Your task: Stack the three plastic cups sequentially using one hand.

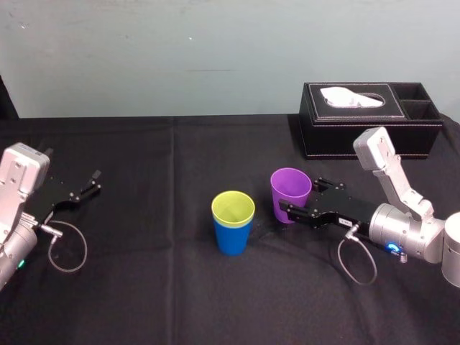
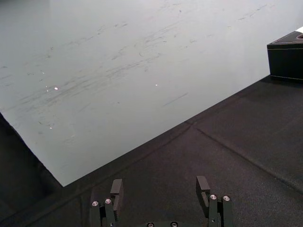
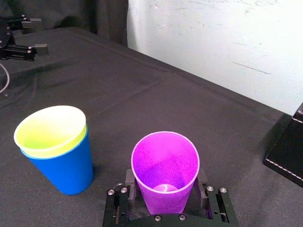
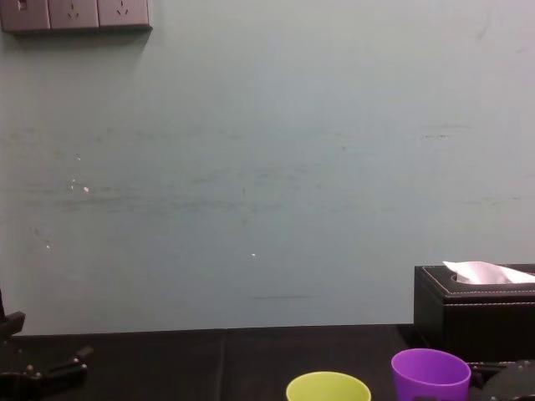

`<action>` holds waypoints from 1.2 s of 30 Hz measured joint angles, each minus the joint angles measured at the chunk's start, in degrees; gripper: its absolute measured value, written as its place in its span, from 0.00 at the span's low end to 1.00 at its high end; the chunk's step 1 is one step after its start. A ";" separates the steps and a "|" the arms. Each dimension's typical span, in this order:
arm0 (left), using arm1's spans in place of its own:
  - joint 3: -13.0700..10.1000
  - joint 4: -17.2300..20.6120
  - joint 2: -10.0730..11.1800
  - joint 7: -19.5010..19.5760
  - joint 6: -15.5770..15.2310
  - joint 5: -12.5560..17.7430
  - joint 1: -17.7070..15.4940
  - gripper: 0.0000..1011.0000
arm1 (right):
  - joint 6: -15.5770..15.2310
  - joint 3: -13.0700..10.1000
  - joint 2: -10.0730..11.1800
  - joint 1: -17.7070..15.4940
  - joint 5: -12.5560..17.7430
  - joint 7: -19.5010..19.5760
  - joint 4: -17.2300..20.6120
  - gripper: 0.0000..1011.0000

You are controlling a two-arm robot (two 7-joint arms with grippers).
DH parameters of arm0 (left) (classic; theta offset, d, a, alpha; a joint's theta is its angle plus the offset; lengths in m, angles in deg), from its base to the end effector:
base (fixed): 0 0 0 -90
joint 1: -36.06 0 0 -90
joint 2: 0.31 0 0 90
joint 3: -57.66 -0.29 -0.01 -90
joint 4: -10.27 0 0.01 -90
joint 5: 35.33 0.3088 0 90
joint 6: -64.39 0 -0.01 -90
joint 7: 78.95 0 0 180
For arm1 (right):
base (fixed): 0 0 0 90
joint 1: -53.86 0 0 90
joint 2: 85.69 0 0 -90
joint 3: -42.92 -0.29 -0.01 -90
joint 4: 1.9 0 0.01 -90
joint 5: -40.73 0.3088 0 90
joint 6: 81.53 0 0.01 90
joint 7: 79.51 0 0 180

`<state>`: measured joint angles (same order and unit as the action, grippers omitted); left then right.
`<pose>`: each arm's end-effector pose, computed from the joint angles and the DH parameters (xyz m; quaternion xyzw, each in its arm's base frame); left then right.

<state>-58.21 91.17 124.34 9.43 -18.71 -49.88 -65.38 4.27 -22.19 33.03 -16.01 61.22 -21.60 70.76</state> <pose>0.3581 0.0827 -0.3022 0.1415 -0.1325 0.5799 0.7913 0.4058 -0.0749 -0.2875 -0.1536 0.0148 -0.3809 0.9116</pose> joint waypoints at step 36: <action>0.00 0.00 0.00 0.00 0.00 0.00 0.00 1.00 | -0.71 -3.08 2.65 -3.84 2.58 1.06 6.38 0.71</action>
<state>-58.21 91.17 124.34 9.43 -18.71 -49.88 -65.37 3.56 -25.27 35.68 -19.85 63.81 -20.54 77.14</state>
